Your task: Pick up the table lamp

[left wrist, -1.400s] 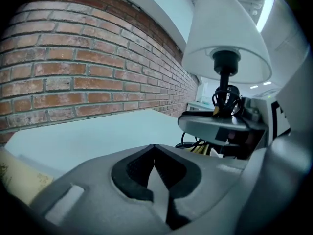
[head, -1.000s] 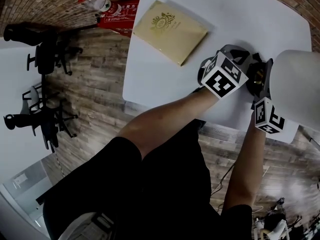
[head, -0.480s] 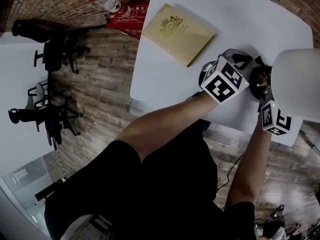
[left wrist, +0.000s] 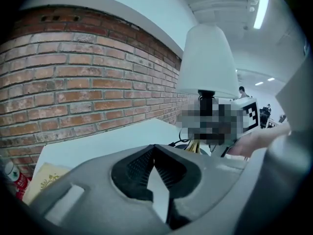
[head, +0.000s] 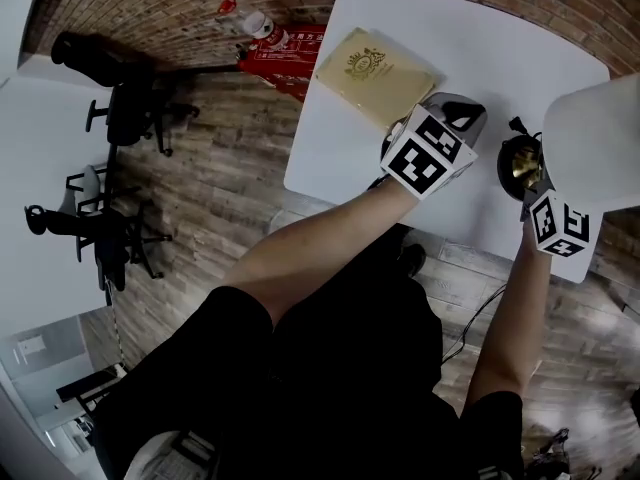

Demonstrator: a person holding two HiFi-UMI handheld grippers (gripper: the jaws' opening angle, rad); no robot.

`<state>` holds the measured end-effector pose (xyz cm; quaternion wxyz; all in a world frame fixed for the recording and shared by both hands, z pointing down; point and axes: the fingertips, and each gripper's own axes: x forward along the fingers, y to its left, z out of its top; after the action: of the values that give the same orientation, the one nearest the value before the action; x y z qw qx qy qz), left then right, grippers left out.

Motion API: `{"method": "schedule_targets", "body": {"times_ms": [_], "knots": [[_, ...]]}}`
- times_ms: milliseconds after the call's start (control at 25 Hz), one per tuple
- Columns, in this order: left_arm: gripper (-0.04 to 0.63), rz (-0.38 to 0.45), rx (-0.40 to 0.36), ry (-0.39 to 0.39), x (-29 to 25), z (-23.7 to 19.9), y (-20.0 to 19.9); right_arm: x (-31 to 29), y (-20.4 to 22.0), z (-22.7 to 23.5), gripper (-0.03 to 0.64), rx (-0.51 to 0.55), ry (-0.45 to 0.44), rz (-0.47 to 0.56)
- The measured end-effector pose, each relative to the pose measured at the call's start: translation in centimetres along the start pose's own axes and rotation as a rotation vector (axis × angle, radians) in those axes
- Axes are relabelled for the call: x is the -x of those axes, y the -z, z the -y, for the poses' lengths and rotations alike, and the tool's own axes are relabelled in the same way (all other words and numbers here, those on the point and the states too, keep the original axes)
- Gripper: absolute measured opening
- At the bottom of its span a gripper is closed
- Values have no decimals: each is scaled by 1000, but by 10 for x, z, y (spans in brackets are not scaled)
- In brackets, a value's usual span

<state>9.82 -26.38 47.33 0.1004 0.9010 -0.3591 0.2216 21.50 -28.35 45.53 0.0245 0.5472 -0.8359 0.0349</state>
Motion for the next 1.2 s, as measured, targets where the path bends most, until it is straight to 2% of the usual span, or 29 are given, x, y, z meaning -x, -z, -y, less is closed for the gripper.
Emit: {"method": "schedule_targets", "body": {"times_ms": [280,440,600,840,1200], "knots": [[8,14,34,-14,67,26,-8,46,-65,-37,12,0,-114,-5],[8,81,88,25,104,41,-28,87,-107,-68,13,23,-165,-12],[8,66,95,69,137,48,-18,127,-128,-112,14,-16,-171,-7],[8,20,132,109,190,28,-3,152,-164,-162,12,-76,-140,22],[8,113,191,106,294,-33,-11,147,-211,-232,14,-109,-131,91]]}}
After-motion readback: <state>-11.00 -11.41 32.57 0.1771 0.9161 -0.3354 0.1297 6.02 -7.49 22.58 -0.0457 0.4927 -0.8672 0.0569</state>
